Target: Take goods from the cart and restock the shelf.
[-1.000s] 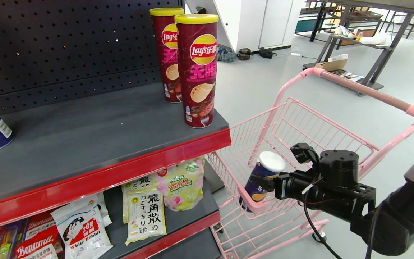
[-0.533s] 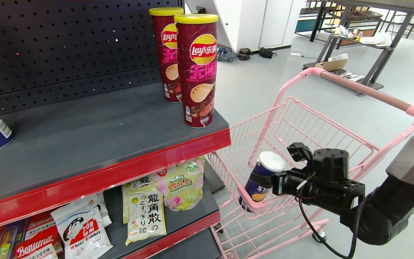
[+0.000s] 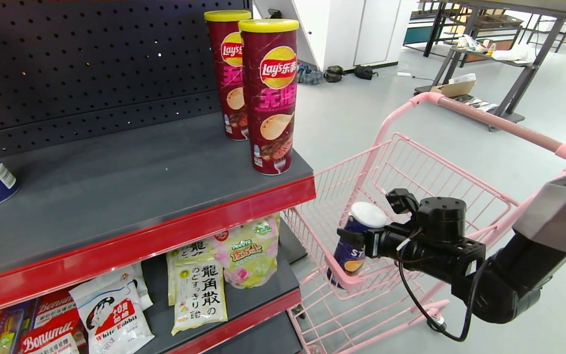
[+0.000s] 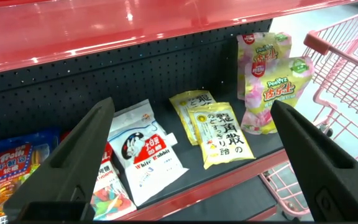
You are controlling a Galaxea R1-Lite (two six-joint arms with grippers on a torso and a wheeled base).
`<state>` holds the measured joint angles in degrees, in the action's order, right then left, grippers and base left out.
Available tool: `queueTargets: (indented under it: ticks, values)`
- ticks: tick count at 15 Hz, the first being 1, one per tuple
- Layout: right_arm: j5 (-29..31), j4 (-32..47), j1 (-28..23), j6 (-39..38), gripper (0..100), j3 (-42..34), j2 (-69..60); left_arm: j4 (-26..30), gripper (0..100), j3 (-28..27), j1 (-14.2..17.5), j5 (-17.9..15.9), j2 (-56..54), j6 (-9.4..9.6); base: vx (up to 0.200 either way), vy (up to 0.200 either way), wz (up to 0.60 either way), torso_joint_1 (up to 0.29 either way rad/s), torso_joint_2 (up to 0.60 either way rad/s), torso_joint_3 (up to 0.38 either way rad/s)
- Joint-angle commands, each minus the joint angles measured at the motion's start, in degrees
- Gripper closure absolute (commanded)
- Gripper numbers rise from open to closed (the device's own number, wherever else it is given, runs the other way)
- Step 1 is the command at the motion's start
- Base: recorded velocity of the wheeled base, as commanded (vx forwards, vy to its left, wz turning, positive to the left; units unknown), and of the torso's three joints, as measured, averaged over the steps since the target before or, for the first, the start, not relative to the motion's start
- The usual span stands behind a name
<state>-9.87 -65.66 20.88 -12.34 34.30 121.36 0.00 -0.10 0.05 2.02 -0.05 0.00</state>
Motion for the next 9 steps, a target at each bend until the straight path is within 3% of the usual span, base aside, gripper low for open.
queueTargets:
  ticks: [1,2,9]
  values:
    - [0.03,-0.26,0.21,-0.06,0,0.24,0.99,0.00,0,0.01,0.04,0.09,0.05,0.00,0.000,0.000,0.00,0.000,0.00,0.000]
    - [0.03,-1.05,0.39,-0.23,100,0.24,1.43,0.00,0,0.01,0.04,0.09,0.05,0.00,0.000,0.000,0.00,0.000,0.00,0.000]
    - [1.00,-3.07,0.12,1.26,100,2.96,-2.27,0.00,0,0.01,0.04,0.09,0.05,0.00,0.000,0.000,0.00,0.000,0.00,0.000]
